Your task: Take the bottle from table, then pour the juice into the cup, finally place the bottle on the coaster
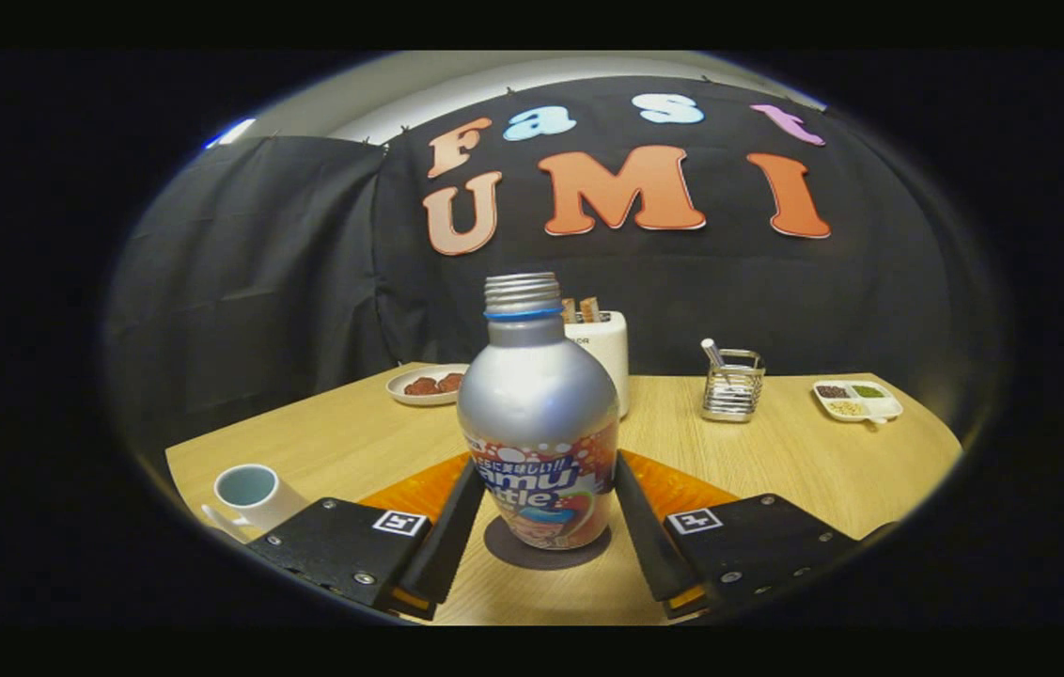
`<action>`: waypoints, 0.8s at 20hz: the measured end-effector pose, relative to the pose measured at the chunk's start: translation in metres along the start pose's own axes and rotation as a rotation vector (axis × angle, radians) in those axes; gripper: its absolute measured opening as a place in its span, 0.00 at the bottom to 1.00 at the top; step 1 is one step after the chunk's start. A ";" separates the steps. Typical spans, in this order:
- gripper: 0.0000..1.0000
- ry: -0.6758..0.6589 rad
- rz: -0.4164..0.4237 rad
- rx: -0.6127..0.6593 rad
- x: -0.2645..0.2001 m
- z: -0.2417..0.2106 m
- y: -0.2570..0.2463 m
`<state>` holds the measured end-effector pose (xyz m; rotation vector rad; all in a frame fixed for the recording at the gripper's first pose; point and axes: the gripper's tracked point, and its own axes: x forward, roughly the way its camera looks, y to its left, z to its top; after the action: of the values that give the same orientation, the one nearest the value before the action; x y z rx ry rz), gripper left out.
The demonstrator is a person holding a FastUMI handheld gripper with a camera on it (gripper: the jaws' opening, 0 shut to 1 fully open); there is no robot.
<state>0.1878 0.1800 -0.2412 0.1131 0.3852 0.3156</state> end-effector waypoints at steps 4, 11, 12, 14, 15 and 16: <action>0.78 0.024 0.017 0.012 0.003 -0.010 0.006; 0.81 0.051 0.006 0.016 0.005 -0.026 0.003; 0.82 0.056 0.006 0.025 0.004 -0.028 0.003; 0.87 0.055 0.008 0.032 -0.001 -0.026 0.004; 0.90 0.046 0.002 0.029 -0.006 -0.020 0.003; 0.94 0.029 -0.003 0.026 -0.012 -0.013 0.000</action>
<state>0.1721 0.1766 -0.2490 0.1335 0.4183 0.3099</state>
